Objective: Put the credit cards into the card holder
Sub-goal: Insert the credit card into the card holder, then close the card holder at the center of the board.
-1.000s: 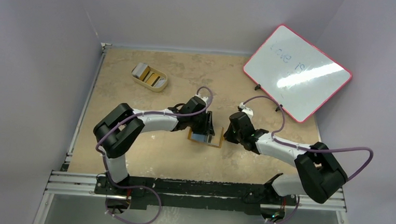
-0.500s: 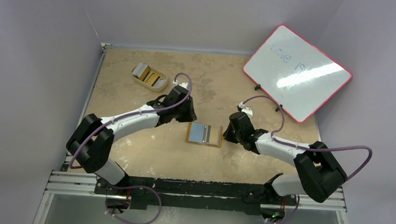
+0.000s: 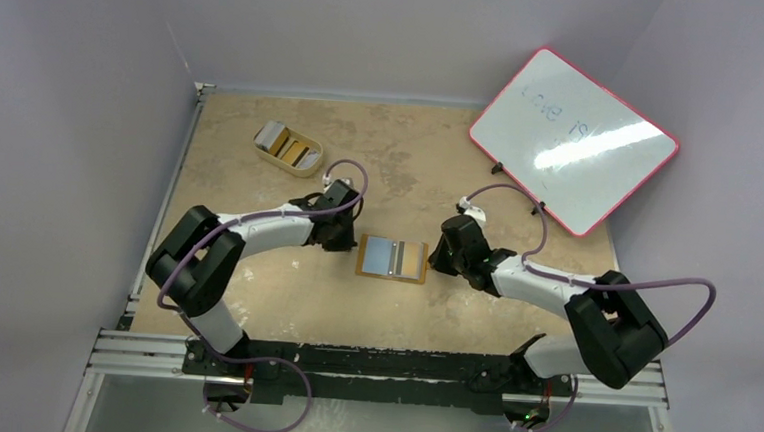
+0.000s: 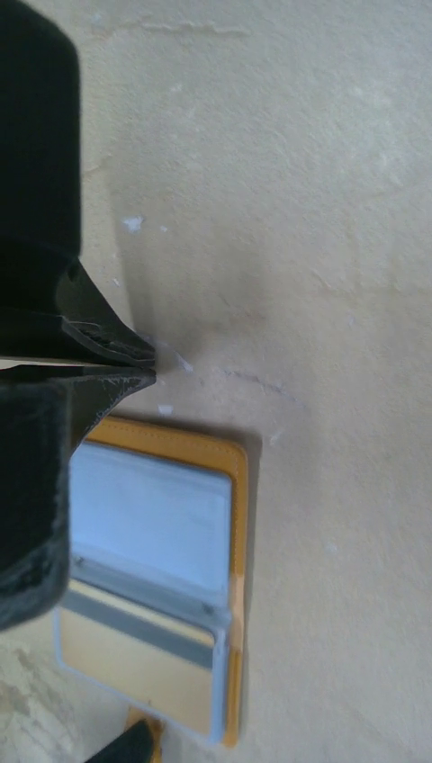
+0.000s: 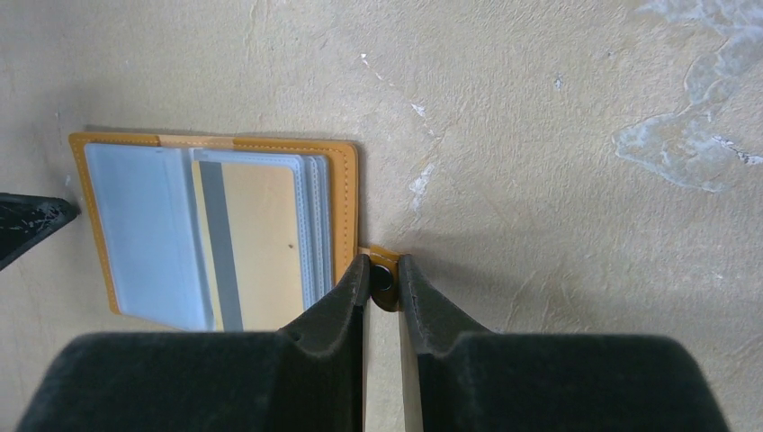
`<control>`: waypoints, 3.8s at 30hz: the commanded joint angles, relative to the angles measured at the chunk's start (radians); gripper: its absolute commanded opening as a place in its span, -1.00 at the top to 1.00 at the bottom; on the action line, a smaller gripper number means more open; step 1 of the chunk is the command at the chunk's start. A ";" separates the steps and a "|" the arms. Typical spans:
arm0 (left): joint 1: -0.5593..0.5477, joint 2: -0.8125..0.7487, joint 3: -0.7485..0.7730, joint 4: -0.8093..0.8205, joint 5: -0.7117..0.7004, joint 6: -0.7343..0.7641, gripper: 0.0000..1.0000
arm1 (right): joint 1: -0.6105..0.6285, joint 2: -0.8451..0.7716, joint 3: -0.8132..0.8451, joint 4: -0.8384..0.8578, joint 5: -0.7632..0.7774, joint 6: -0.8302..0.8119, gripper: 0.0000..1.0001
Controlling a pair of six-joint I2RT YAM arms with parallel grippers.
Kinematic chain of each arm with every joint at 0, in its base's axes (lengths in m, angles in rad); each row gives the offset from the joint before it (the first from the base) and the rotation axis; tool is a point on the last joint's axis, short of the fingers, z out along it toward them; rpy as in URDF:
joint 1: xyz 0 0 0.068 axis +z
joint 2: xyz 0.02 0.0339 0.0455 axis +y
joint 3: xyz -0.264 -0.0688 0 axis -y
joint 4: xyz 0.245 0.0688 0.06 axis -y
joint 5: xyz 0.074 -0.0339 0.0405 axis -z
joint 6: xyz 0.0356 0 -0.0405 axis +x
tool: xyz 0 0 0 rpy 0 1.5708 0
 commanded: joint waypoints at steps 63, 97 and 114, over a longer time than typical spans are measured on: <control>-0.154 0.150 0.041 0.291 0.243 -0.040 0.84 | 0.003 -0.058 0.033 -0.018 -0.072 -0.103 0.66; -0.155 0.134 0.041 0.297 0.218 -0.008 0.84 | 0.006 -0.116 0.044 -0.006 -0.362 -0.177 0.50; -0.155 0.136 0.053 0.312 0.249 0.034 0.84 | -0.092 -0.099 0.086 -0.066 -0.281 -0.121 0.70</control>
